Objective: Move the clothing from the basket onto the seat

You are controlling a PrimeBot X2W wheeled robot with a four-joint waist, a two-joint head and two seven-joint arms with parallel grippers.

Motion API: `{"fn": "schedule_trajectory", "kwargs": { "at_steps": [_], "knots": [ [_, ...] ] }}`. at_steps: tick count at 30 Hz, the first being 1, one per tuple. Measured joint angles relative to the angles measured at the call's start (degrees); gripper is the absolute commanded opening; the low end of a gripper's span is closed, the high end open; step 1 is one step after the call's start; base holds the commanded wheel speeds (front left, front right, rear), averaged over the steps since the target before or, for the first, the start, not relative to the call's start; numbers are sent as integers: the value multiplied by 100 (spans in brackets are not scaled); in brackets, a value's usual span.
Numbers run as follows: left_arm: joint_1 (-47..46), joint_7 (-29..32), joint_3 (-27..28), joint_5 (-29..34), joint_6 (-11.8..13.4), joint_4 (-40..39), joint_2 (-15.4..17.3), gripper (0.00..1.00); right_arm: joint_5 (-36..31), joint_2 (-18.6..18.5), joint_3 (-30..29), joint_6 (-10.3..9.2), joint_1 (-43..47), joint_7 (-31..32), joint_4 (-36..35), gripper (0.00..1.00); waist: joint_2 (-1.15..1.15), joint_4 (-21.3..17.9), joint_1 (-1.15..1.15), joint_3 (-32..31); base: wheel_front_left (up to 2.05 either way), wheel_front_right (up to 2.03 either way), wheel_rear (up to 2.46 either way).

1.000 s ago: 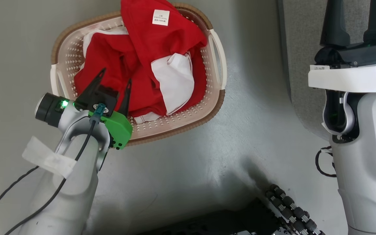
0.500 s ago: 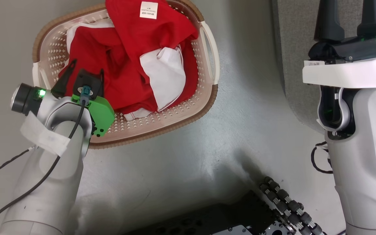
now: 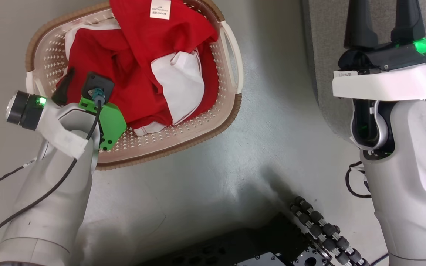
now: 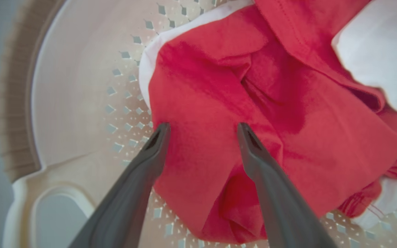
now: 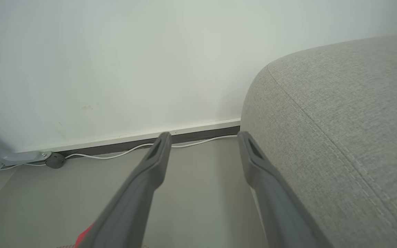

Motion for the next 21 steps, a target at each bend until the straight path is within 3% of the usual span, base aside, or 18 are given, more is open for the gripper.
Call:
{"fn": "schedule_trajectory", "kwargs": {
  "at_steps": [5, 6, 7, 10, 11, 21],
  "knots": [
    [-124, 148, -47, 119, 47, 153, -23, 100, 20, 0, 52, -43, -7, 0, 14, 100, 0, -55, 0, 34, 0, 0, 0],
    [-153, 164, -73, 169, 47, 196, -23, 86, 42, 0, 58, -51, -10, 0, 21, 100, 0, -65, 0, 40, 0, 0, 0],
    [-175, 196, -88, 201, 48, 231, -24, 49, 51, 0, 68, -52, -13, 0, 25, 100, 0, -75, 0, 44, 0, 0, 0],
    [-229, 315, -153, 271, 49, 352, -26, 4, 52, 0, 91, -53, -48, 0, 34, 100, 0, -102, 0, 53, 0, 0, 0],
    [-244, 335, -185, 322, 57, 391, -26, 0, 53, 0, 99, -55, -66, 0, 35, 100, 0, -110, 0, 55, 0, 0, 0],
    [-292, 191, -215, 357, 59, 455, -113, 0, 63, 0, 54, -97, -77, 0, 129, 100, 0, -132, 0, -4, 0, 0, 0]
  ]
}}
